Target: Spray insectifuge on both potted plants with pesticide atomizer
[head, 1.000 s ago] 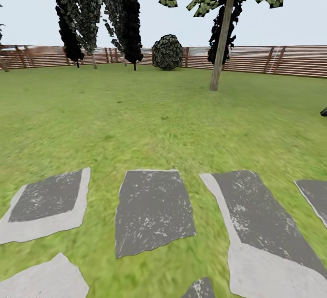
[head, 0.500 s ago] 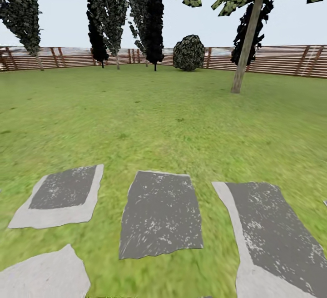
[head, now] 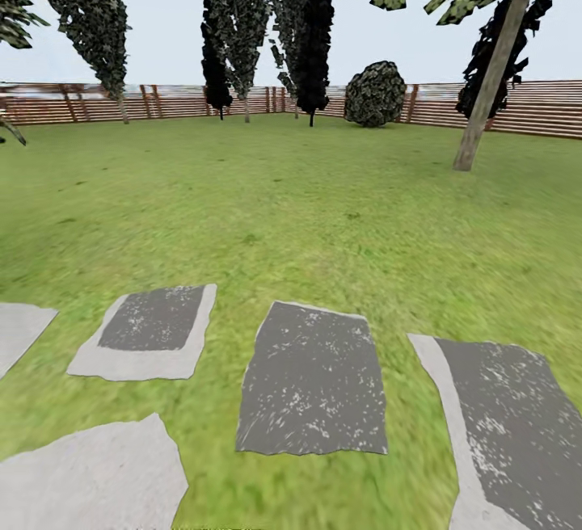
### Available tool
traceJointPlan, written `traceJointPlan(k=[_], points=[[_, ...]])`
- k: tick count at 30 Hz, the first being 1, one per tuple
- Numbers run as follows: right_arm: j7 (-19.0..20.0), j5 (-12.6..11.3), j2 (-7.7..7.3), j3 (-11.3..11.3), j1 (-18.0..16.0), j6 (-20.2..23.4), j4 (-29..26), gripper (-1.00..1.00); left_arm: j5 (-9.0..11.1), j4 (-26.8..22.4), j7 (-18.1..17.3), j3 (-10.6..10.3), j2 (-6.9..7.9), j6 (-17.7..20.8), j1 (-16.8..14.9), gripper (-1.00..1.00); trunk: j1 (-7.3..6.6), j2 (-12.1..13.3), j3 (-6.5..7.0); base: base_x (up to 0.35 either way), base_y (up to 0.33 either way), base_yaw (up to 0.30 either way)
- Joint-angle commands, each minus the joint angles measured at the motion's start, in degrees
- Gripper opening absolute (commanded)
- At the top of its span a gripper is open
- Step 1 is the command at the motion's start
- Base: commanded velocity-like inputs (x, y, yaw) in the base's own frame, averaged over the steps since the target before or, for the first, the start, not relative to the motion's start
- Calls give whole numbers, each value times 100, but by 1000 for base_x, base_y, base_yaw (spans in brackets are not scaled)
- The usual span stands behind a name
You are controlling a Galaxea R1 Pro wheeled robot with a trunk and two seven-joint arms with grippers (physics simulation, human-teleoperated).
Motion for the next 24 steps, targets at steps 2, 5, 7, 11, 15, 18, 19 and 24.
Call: traceJointPlan(k=[2,5,7,11,15,18,19,24], points=[[1,17,1,-16,-1,-17,2,100,28,6,1,-4,-1,-18,-5,100,-1,-2,-5,0,0,277],[1,17,1,-16,-1,-16,2,100,30,7,1,-4,-1,-20,-3,100,-1,-2,-5,0,0,277],[1,16,1,-16,-1,-19,2,100,35,8,1,-4,-1,-18,-4,100,-1,-2,-5,0,0,277],[1,17,1,-16,-1,-21,2,100,36,6,1,-4,-1,-21,-5,100,-1,-2,-5,0,0,277],[1,17,1,-16,-1,-19,2,100,37,8,1,-4,-1,-22,-5,100,-1,-2,-5,0,0,277],[1,16,1,-15,-1,-17,2,100,37,8,1,-4,-1,-18,-5,100,-1,-2,-5,0,0,277],[1,16,1,-16,-1,-20,2,100,44,4,1,-4,-1,-20,-7,100,-1,-2,-5,0,0,277],[1,17,1,-15,-1,-18,2,100,59,0,7,16,-10,-17,-9,100,-1,-2,-5,0,0,277]])
